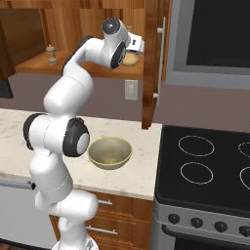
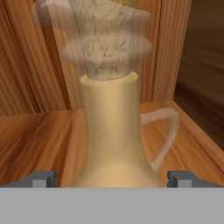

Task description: Retrieve the bottle and the shaker from the cabinet and place them next to the mixing bowl on the counter. Then add garlic from the fridge to the mixing bowl.

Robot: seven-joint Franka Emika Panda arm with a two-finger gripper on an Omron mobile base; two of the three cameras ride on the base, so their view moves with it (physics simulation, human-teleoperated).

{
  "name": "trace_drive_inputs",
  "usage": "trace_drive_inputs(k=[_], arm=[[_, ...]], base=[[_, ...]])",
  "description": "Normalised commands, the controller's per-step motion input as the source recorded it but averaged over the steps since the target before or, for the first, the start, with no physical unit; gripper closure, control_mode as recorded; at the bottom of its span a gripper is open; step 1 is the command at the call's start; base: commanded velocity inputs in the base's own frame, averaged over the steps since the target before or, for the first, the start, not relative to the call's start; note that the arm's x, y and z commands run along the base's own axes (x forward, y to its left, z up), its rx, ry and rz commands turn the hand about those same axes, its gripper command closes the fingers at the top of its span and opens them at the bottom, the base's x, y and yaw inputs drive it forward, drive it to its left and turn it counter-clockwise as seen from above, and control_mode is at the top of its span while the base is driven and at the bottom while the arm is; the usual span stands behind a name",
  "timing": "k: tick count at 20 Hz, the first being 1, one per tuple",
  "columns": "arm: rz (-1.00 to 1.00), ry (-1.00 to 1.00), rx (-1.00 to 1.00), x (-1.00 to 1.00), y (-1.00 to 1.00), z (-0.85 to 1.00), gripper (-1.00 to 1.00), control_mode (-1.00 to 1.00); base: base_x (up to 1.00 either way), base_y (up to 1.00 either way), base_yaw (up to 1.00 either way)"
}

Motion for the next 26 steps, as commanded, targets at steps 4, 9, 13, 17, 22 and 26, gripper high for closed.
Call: trace_drive_inputs(k=[4,9,13,17,22,26], arm=[[0.0,0.0,0.0,0.11,-0.08,0.0,-1.0,-1.0],[0.0,0.0,0.0,0.15,-0.05,-0.01,-1.0,-1.0],[0.0,0.0,0.0,0.11,0.0,-0.01,-1.0,-1.0],[0.0,0.0,0.0,0.04,0.0,0.0,-1.0,-1.0],[0.0,0.0,0.0,0.04,0.0,-0.02,-1.0,-1.0],[-0.02,0.0,0.0,0.01,0.0,-0.06,-1.0,-1.0]], base=[[0.0,0.0,0.0],[0.0,0.0,0.0],[0.0,0.0,0.0],[0.0,0.0,0.0],[0.0,0.0,0.0],[0.0,0.0,0.0]])
